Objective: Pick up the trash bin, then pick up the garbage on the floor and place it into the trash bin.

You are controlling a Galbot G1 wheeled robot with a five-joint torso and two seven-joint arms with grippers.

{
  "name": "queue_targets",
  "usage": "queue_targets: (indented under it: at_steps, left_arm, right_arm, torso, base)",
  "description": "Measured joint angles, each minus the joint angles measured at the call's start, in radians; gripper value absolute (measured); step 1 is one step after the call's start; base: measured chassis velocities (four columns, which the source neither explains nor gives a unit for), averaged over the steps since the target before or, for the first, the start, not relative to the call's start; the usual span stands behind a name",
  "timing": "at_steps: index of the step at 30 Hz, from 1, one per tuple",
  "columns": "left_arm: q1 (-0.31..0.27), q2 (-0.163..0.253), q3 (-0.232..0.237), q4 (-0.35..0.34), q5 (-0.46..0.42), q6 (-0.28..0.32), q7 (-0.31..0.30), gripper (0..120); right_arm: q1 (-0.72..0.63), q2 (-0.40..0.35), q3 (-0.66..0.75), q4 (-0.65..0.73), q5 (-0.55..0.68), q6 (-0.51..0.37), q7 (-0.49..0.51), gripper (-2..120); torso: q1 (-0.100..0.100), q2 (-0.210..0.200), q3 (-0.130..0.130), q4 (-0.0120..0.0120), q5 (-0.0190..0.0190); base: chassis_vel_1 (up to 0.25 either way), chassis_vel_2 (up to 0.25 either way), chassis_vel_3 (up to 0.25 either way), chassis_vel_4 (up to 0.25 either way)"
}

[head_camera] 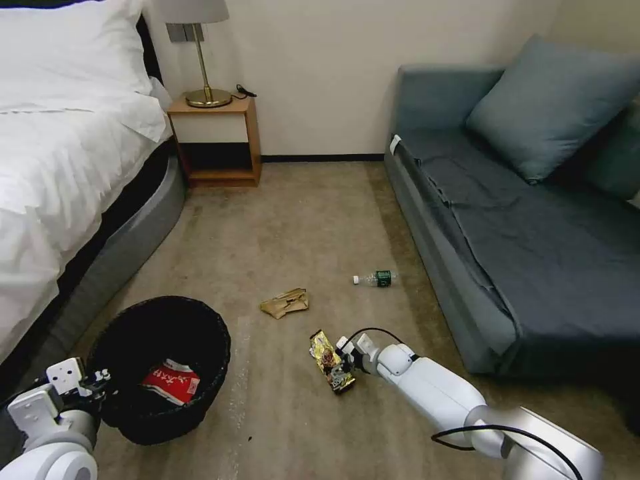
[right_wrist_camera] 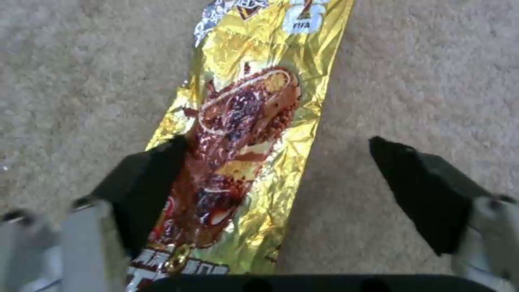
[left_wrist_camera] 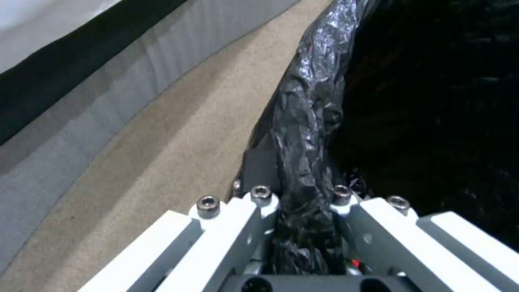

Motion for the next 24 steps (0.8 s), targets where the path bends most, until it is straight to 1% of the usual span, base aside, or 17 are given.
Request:
queue_targets:
  at_steps: [1, 2, 3, 6, 7, 9, 11, 12, 13, 16, 17, 20, 21, 22, 24]
  left_arm:
    - [-0.001, 0.000, 0.000, 0.001, 0.000, 0.000, 0.000, 4]
    - [-0.004, 0.000, 0.001, 0.003, 0.000, 0.000, 0.000, 4]
    - [-0.004, 0.000, 0.001, 0.003, 0.000, 0.000, 0.000, 4]
    - [-0.007, 0.000, 0.002, 0.005, 0.000, 0.000, 0.000, 4]
    - [-0.007, 0.000, 0.002, 0.005, 0.000, 0.000, 0.000, 4]
    - [-0.008, 0.000, 0.002, 0.006, 0.001, 0.000, 0.000, 4]
    - [-0.008, 0.000, 0.002, 0.007, 0.001, 0.000, 0.000, 4]
    - [-0.008, 0.000, 0.002, 0.007, 0.001, 0.000, 0.000, 4]
    - [-0.008, 0.000, 0.002, 0.008, 0.001, 0.000, 0.000, 4]
    - [-0.009, 0.000, 0.002, 0.010, 0.002, 0.000, 0.000, 4]
    - [-0.009, 0.000, 0.002, 0.010, 0.002, 0.000, 0.000, 4]
    - [-0.011, 0.000, 0.002, 0.011, 0.002, 0.000, 0.000, 4]
    - [-0.011, 0.000, 0.002, 0.011, 0.002, 0.000, 0.000, 4]
    - [-0.013, 0.000, 0.002, 0.011, 0.002, 0.000, -0.001, 4]
    - [-0.014, 0.001, 0.002, 0.011, 0.002, 0.000, -0.001, 4]
  right_arm:
    - [0.000, -0.001, 0.001, 0.000, 0.000, 0.003, -0.003, 85]
    - [-0.001, -0.002, 0.001, 0.000, 0.000, 0.007, -0.011, 78]
    - [-0.001, -0.002, 0.001, 0.000, 0.000, 0.007, -0.011, 78]
    - [-0.003, -0.004, 0.003, -0.001, -0.006, 0.019, -0.025, 65]
    - [-0.003, -0.004, 0.003, -0.001, -0.006, 0.019, -0.025, 65]
    - [-0.003, -0.005, 0.005, -0.003, -0.010, 0.025, -0.028, 56]
    - [-0.004, -0.005, 0.007, -0.004, -0.017, 0.030, -0.028, 45]
    - [-0.004, -0.005, 0.007, -0.004, -0.017, 0.030, -0.028, 45]
    - [-0.004, -0.006, 0.008, -0.005, -0.018, 0.032, -0.028, 41]
    - [-0.004, -0.010, 0.009, -0.004, -0.020, 0.039, -0.027, 26]
    - [-0.004, -0.010, 0.009, -0.004, -0.020, 0.039, -0.027, 26]
    - [-0.003, -0.017, 0.009, 0.002, -0.020, 0.044, -0.026, 13]
    - [-0.003, -0.017, 0.009, 0.002, -0.020, 0.044, -0.026, 13]
    - [-0.003, -0.020, 0.010, 0.005, -0.018, 0.048, -0.026, 7]
    - [-0.002, -0.024, 0.012, 0.009, -0.018, 0.057, -0.028, 2]
  torso:
    - [0.000, 0.000, 0.000, 0.0001, 0.0000]
    - [0.000, 0.000, 0.000, 0.0001, 0.0000]
    - [0.000, 0.000, 0.000, 0.0001, 0.0000]
    - [0.000, 0.000, 0.000, 0.0001, 0.0000]
    - [0.000, 0.000, 0.000, 0.0001, 0.0000]
    - [0.000, 0.000, 0.000, 0.0001, 0.0001]
    - [0.000, 0.000, 0.000, 0.0002, 0.0002]
    - [0.000, 0.000, 0.000, 0.0002, 0.0002]
    - [0.000, 0.000, 0.000, 0.0002, 0.0002]
    - [0.000, 0.000, 0.000, 0.0001, 0.0000]
    - [0.000, 0.000, 0.000, 0.0001, 0.0000]
    - [0.000, 0.000, 0.000, 0.0000, -0.0001]
    - [0.000, 0.000, 0.000, 0.0000, -0.0001]
    - [0.000, 0.000, 0.000, -0.0001, -0.0002]
    - [0.000, 0.000, 0.000, -0.0001, -0.0001]
  base:
    - [0.000, 0.000, 0.000, 0.000]
    - [0.000, 0.000, 0.000, 0.000]
    - [0.000, 0.000, 0.000, 0.000]
    - [0.000, 0.000, 0.000, 0.000]
    - [0.000, 0.000, 0.000, 0.000]
    - [0.000, 0.000, 0.000, 0.000]
    - [0.000, 0.000, 0.000, 0.000]
    - [0.000, 0.000, 0.000, 0.000]
    - [0.000, 0.000, 0.000, 0.000]
    - [0.000, 0.000, 0.000, 0.000]
    - [0.000, 0.000, 0.000, 0.000]
    - [0.000, 0.000, 0.000, 0.000]
    - [0.000, 0.000, 0.000, 0.000]
    - [0.000, 0.000, 0.000, 0.000]
    - [0.000, 0.000, 0.000, 0.000]
